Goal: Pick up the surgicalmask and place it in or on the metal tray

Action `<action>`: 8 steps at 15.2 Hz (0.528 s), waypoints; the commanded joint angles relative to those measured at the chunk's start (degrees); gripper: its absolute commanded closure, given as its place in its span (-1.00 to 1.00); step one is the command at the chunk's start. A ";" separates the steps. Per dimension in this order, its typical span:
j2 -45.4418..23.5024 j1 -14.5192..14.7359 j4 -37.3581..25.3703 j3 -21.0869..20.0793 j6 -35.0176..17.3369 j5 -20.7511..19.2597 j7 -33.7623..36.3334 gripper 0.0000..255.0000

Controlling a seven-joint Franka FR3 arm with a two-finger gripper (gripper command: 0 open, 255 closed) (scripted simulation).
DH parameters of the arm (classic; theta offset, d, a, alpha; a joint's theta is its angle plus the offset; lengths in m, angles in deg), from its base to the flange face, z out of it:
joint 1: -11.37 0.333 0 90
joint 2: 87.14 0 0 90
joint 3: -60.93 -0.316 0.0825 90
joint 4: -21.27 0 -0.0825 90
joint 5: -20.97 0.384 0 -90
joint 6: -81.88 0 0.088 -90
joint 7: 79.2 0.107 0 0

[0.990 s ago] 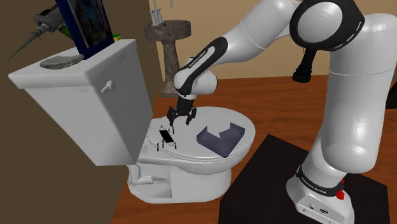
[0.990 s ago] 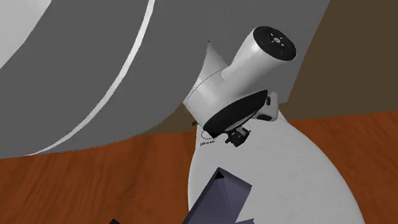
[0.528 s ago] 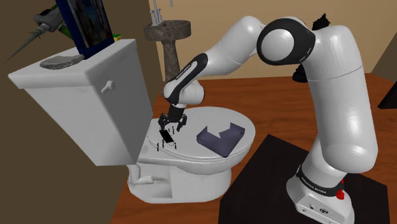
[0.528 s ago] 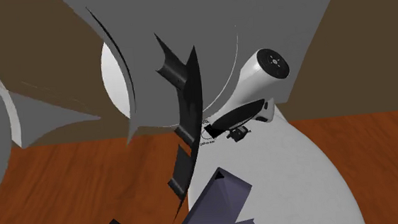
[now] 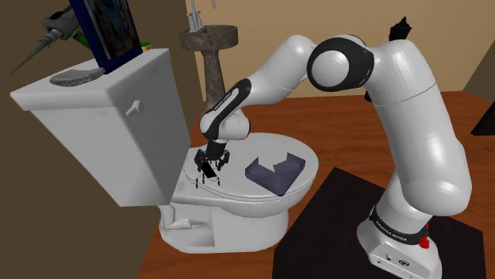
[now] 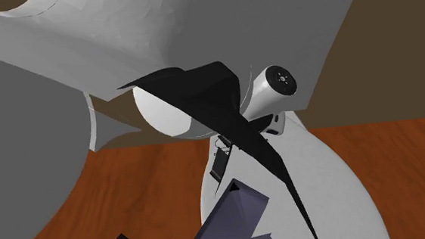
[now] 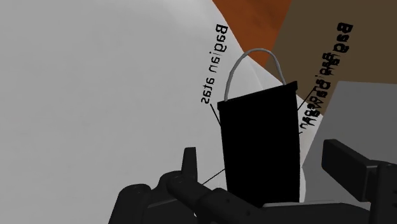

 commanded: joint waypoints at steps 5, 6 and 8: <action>-0.24 0.00 -0.06 -0.07 -0.21 0.08 -0.10 -1.00; -0.23 0.00 -0.06 -0.07 -0.20 0.07 -0.10 -1.00; -0.23 0.00 -0.06 -0.07 -0.20 0.07 -0.10 1.00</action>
